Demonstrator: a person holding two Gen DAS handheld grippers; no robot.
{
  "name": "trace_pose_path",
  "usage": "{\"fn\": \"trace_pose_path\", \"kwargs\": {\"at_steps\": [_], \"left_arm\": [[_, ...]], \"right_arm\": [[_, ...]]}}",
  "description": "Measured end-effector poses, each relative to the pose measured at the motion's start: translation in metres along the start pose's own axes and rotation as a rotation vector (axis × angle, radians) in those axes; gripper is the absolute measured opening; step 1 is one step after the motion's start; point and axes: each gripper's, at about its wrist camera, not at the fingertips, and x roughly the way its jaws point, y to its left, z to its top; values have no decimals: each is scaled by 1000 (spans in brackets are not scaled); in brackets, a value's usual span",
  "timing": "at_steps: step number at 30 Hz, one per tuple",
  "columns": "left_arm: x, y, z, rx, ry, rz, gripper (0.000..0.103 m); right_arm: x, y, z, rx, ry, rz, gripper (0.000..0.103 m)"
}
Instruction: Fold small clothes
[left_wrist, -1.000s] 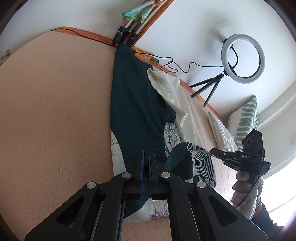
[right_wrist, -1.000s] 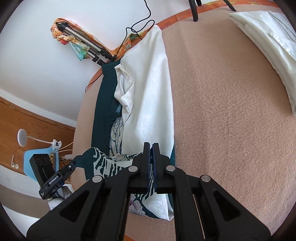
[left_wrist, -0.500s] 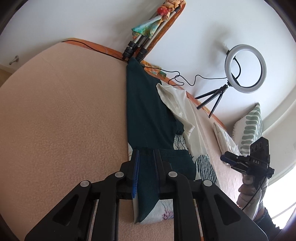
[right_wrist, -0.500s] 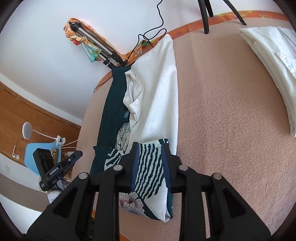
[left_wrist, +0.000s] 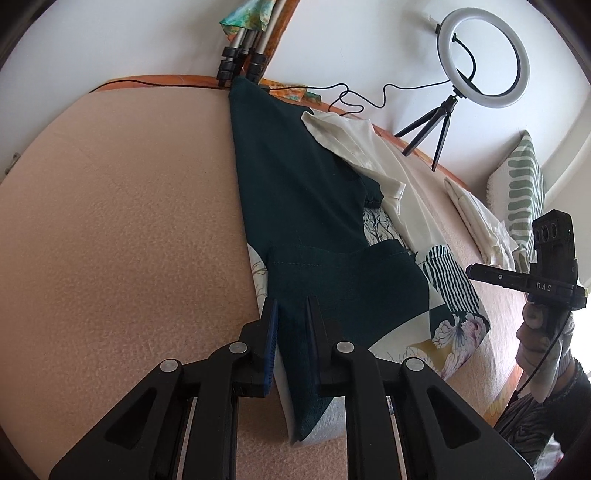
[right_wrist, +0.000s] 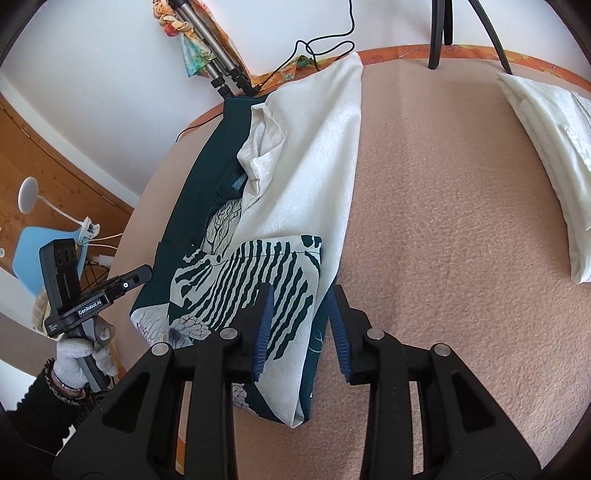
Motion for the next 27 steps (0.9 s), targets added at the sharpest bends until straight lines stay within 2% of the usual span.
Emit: {"fn": "trace_pose_path", "kwargs": {"at_steps": [8,13,14,15,18,20,23,27], "left_arm": [[3,-10,-2,64,2,41,13],[4,-15,-5,106,-11,58,13],[4,-15,-5,112,-14,59,13],[3,-15,-6,116,-19,53,5],[-3,-18,-7,119,-50,50,2],[-8,-20,-7,146,-79,93,2],[-5,-16,-8,154,-69,135,2],[-2,-12,-11,133,-56,142,2]], "right_arm": [[14,11,-6,-64,36,-63,32],[16,18,-8,-96,32,-92,23],[16,19,-8,-102,34,-95,18],[17,20,-9,-108,34,-100,14],[15,23,-10,-121,26,-103,8],[10,26,-10,-141,5,-125,7],[6,25,-9,-152,-17,-177,7],[6,19,-8,-136,-19,-238,7]]}}
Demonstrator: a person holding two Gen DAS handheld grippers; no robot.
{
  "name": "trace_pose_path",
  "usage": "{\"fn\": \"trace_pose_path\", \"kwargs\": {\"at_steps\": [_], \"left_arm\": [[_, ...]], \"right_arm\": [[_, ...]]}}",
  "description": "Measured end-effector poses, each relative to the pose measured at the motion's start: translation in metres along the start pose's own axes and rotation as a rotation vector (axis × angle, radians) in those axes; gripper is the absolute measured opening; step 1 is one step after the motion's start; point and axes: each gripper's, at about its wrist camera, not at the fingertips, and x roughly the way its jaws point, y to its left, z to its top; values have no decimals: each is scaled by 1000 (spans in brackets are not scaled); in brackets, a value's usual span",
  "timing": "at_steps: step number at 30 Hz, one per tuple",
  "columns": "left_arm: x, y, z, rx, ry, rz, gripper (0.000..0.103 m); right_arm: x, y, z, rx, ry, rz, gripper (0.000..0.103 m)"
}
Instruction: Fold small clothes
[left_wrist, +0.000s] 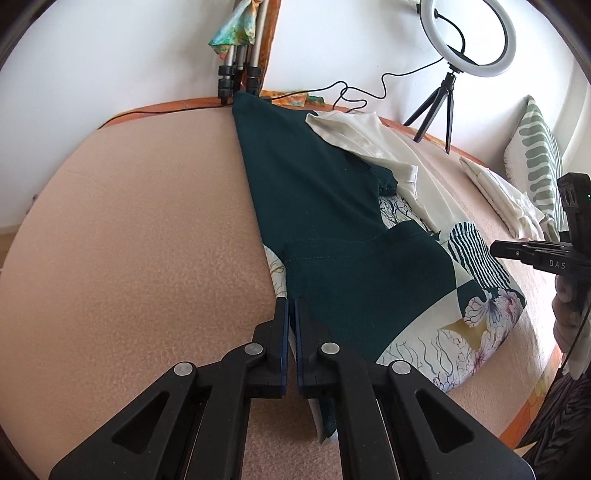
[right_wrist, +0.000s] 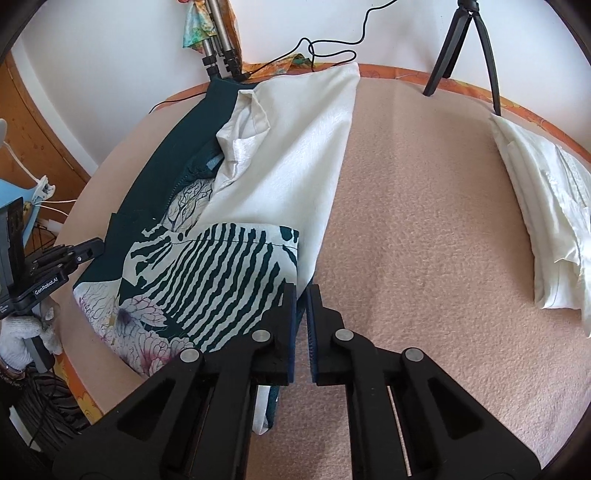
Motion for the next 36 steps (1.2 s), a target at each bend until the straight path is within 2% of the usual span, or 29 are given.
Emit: {"fn": "trace_pose_path", "kwargs": {"at_steps": [3,5,8,10,12,14,22,24,26,31,32,34,35,36], "left_arm": [[-8,-2,3,-6,-33,2,2],[-10,-1,5,-28,-41,-20,4],[-9,-3,7,-37,-44,-49,9],[-3,-5,7,-40,-21,-79,10],[2,-7,6,-33,2,-88,10],[8,-9,4,-24,24,-82,9],[7,-8,2,-20,20,-76,9],[7,-8,2,-20,16,-75,9],[7,-9,1,-11,14,-69,9],[5,-10,0,-11,14,-60,9],[5,-10,0,-12,16,-59,9],[4,-9,1,-19,18,-46,9],[2,-8,2,-28,16,-42,9],[0,-6,3,-35,11,-46,9]], "right_arm": [[-9,-6,3,38,-34,67,9],[-12,-4,6,30,-56,75,10],[-5,2,12,21,-36,131,10],[4,4,15,22,-19,118,13],[14,4,18,29,1,113,28],[19,1,18,43,6,110,35],[22,5,17,27,2,105,32],[22,7,17,24,4,106,6],[18,10,16,15,-13,86,3],[5,15,18,-40,-65,-39,3],[5,13,19,-32,-67,-43,3],[3,7,21,-1,-48,7,4],[1,5,22,11,-43,27,6],[-2,4,24,12,-51,43,15]]}}
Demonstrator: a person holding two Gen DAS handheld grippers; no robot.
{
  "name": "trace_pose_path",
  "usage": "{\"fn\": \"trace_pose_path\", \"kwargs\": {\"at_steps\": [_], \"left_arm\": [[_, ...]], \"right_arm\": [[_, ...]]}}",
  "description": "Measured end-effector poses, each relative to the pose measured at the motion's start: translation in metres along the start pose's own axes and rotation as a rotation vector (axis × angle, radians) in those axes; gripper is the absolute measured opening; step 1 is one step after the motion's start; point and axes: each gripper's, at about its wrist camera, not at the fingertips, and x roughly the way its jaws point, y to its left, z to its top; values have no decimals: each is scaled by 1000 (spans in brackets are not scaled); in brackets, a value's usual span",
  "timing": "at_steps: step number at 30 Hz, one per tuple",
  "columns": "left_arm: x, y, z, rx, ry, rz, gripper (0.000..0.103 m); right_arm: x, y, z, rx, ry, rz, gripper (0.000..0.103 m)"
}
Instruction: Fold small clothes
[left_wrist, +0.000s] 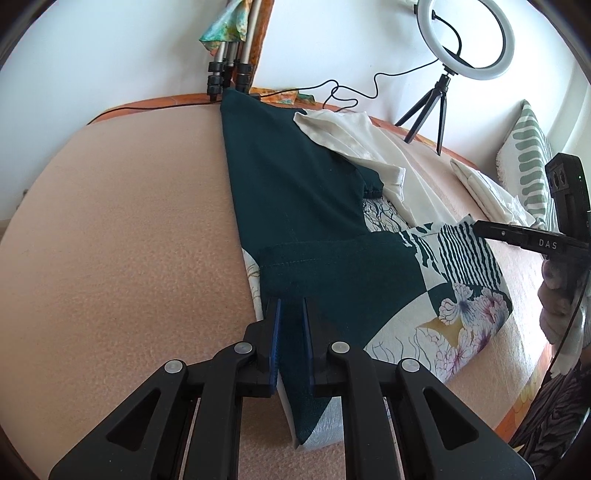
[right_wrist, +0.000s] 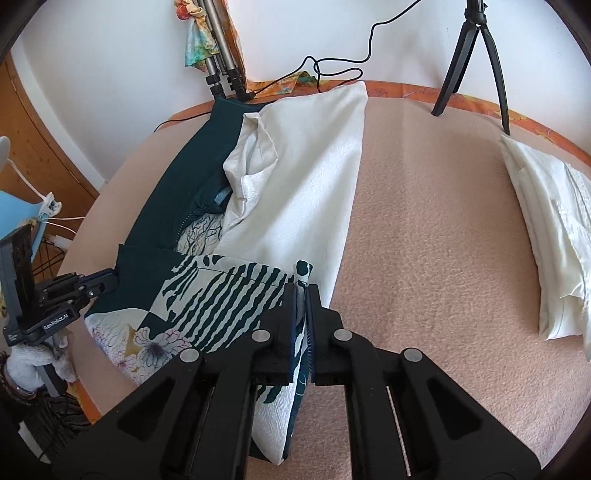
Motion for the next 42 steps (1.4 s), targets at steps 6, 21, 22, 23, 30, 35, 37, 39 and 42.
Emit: {"fn": "trace_pose_path", "kwargs": {"at_steps": [6,21,22,23,30,35,37,39,42], "left_arm": [[-14,11,30,-11,-48,-19,13],[36,20,136,-8,4,-74,52],[42,18,144,7,3,-68,52],[48,16,151,21,1,-61,52],[84,21,179,36,-6,-40,52],[106,38,190,18,6,-16,52],[112,48,195,-10,8,-21,56],[119,57,201,-30,10,-26,57],[129,67,209,-42,3,-29,58]], "right_arm": [[-24,-7,17,-2,-71,9,35],[18,-46,92,-17,-24,-32,35],[25,-47,97,-24,-12,-28,35],[33,-47,101,-31,1,-22,34],[75,-36,119,-72,65,121,16],[109,-35,133,-88,111,112,16],[118,-42,143,-64,100,108,16],[123,-51,156,-37,82,83,16],[127,-65,172,0,45,33,16]]}}
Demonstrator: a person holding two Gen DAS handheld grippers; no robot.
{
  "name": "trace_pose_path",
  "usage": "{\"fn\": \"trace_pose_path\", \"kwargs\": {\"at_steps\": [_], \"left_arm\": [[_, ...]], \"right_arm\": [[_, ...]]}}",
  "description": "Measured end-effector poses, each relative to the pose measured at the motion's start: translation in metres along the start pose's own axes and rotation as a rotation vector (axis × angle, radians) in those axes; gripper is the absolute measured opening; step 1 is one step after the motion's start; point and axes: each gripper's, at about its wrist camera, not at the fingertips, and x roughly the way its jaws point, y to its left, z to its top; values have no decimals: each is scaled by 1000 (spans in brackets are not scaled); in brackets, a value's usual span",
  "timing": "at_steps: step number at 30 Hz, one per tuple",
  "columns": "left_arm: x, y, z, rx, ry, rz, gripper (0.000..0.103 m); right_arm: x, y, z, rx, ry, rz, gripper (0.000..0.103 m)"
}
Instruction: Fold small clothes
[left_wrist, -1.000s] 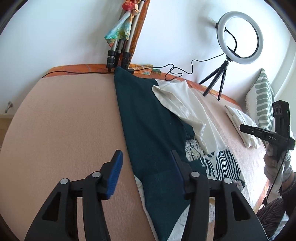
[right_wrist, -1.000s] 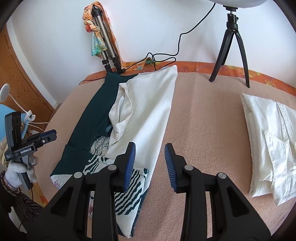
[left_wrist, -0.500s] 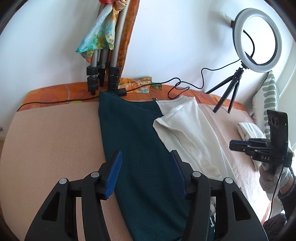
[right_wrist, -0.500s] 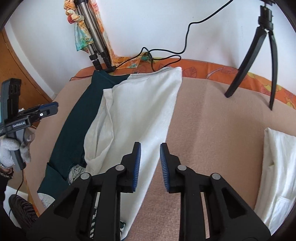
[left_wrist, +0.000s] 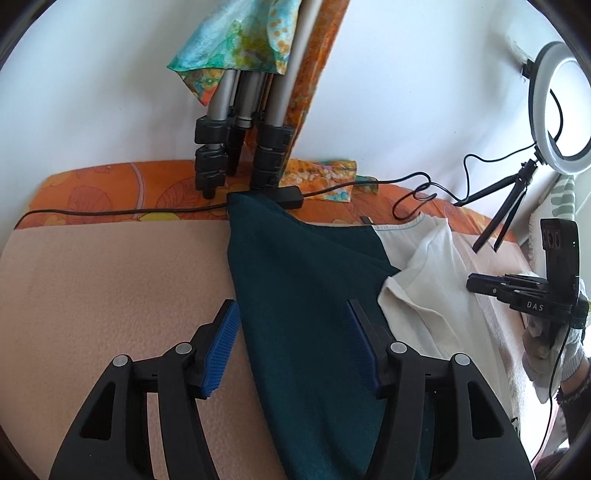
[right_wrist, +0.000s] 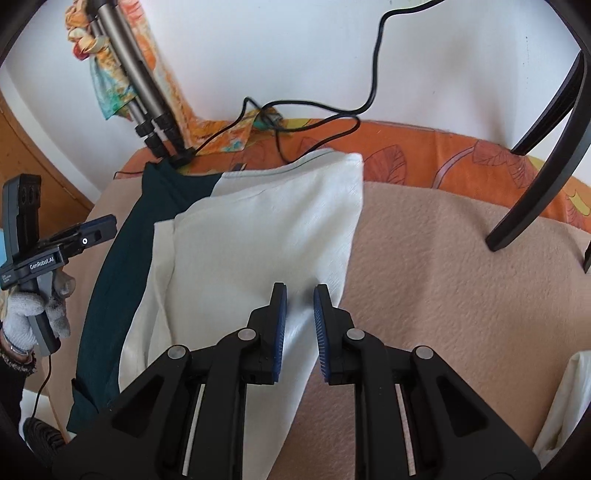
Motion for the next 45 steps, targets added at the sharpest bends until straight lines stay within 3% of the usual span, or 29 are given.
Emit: {"fn": "trace_pose_path", "kwargs": {"at_steps": [2,6,11,19,21,23,24,25,27,30,45], "left_arm": [[8,7,6,-18,3,-7,60],[21,21,18,-71,-6,0,60],[35,24,33,-53,-16,17,61],[45,33,47,-116,-55,-32,61],[46,31,48,-107,-60,-29,57],[49,32,49,-110,-54,-45,33],[51,33,49,-118,-48,-61,17],[52,35,49,-125,-46,-72,11],[53,35,49,-123,-50,-85,7],[46,31,49,-110,-87,-111,5],[-39,-13,36,-37,-171,-166,3]], "right_arm": [[1,-7,10,10,-24,-32,16],[8,-17,26,15,-45,-67,35],[22,-18,41,-6,-45,-86,35],[37,-17,59,-3,-75,-70,35],[39,-17,61,-1,-79,-53,35],[39,-16,62,-2,-80,-38,34],[40,-14,62,-8,-78,-35,28],[41,-12,62,-16,-75,-36,23],[41,-9,61,-27,-76,-39,12],[37,-6,61,-29,-91,-31,7],[-61,24,52,-59,-190,51,5]]}}
